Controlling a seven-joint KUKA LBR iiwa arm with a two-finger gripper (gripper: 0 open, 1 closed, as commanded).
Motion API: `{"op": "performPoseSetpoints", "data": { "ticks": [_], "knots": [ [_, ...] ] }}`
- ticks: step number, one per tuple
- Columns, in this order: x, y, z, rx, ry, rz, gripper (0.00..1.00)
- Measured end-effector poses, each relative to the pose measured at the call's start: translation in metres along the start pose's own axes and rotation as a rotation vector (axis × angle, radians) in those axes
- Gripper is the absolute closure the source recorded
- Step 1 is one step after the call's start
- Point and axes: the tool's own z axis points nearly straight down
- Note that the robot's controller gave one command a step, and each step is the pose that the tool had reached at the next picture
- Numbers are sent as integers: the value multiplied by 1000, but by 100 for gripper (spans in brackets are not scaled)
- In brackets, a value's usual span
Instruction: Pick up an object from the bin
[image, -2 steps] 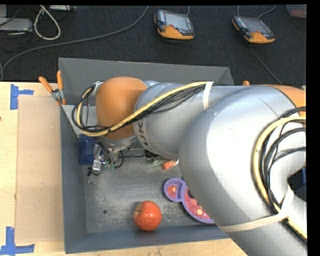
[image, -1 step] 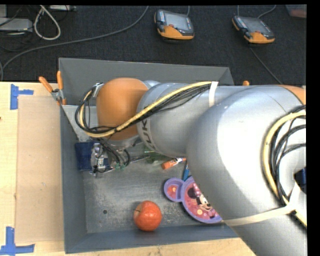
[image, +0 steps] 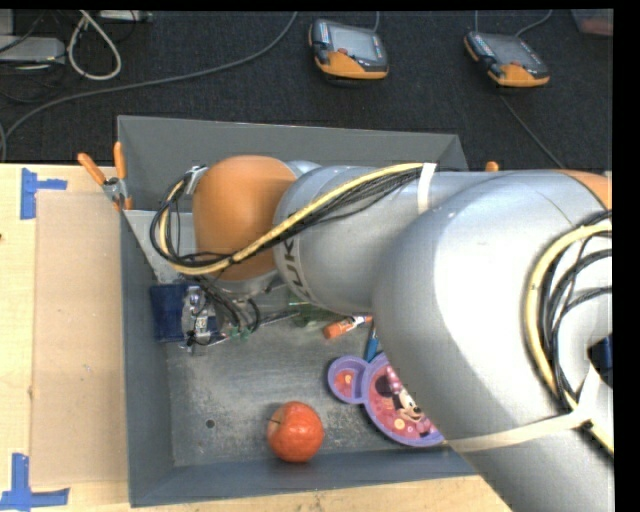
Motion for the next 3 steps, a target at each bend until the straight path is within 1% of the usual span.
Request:
{"op": "performPoseSetpoints", "data": {
  "ticks": [1, 2, 3],
  "knots": [
    [2, 0, -30, 1, 6, 1, 100],
    [2, 0, -56, 1, 5, 2, 100],
    [3, -1, -86, 3, 12, 3, 100]
  ]
}}
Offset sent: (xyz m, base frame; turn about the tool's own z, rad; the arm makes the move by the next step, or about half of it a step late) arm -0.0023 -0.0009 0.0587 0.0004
